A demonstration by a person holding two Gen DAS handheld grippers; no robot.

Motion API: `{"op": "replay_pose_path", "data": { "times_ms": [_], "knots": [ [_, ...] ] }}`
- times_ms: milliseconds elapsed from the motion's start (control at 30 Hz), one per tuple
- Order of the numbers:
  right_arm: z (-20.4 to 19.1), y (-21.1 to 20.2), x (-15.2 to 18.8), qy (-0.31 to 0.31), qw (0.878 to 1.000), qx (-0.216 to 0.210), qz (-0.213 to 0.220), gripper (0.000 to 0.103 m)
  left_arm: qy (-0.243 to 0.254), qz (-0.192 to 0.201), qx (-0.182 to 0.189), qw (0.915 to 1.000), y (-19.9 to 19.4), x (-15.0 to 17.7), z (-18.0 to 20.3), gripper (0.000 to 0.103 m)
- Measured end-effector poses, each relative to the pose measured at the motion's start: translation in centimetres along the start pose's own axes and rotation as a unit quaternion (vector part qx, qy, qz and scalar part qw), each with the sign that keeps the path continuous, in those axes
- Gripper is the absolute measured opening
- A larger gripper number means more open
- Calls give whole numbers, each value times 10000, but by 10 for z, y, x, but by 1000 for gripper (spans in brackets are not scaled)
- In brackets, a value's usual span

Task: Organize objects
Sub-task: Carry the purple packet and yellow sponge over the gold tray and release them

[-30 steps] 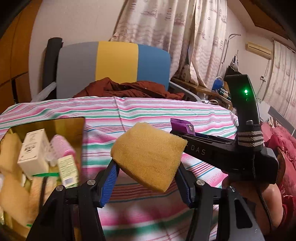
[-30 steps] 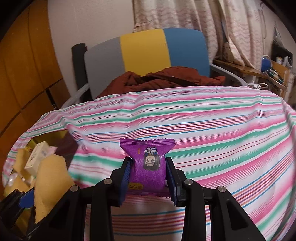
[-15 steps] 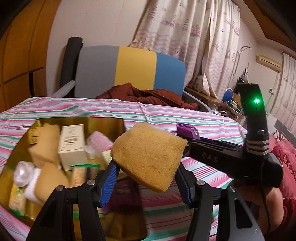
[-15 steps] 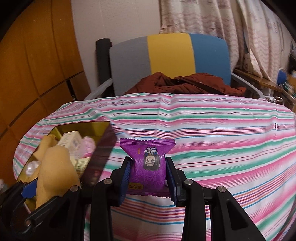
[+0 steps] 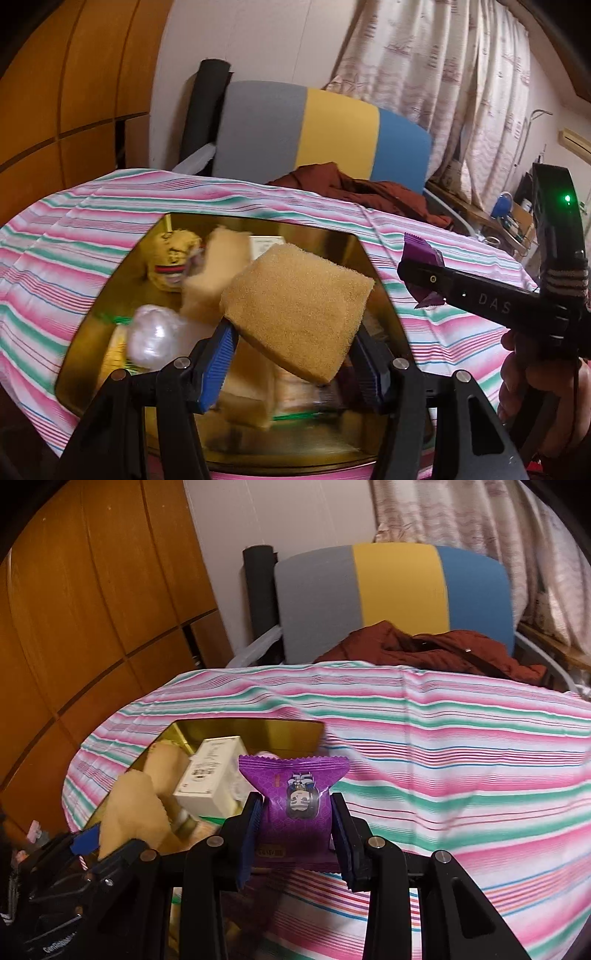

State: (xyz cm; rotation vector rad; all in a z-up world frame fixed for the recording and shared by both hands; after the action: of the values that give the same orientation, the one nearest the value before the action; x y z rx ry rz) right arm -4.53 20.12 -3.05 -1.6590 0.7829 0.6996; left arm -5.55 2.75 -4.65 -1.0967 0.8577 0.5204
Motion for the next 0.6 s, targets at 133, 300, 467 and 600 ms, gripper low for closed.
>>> {"op": "replay_pose_path", "data": {
  "times_ms": [133,300,467,600],
  "knots": [
    [-13,13,-3,-82,9999,-79,-103,37,-50,1,-82,10000,-2,-4,-11,60],
    [-21,43,-19,-307,9994,62,-168,38,-99,-80,-34,9999,-5,-3,-21,60],
    [-14,77,-34,-337,9987,165,-355,38,-78,-227,87,9997,-8,6,-19,60],
    [-8,75,-38,-116,9993,207,-276,48,-109,-305,140,9994,-12,13,-21,60]
  ]
}}
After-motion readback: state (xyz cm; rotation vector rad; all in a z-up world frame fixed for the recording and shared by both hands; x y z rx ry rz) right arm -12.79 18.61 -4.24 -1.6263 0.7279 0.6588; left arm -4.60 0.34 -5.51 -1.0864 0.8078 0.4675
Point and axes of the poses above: each gripper's, at about its wrist camera, not at the fingertips, and y roughly the way its jaws point, z to its right, x to its underside, the point moved 6 cm from there along y, roughly the way its jaws point, and after that the axes turned 4 degrees about z, right-handed, at the moved point
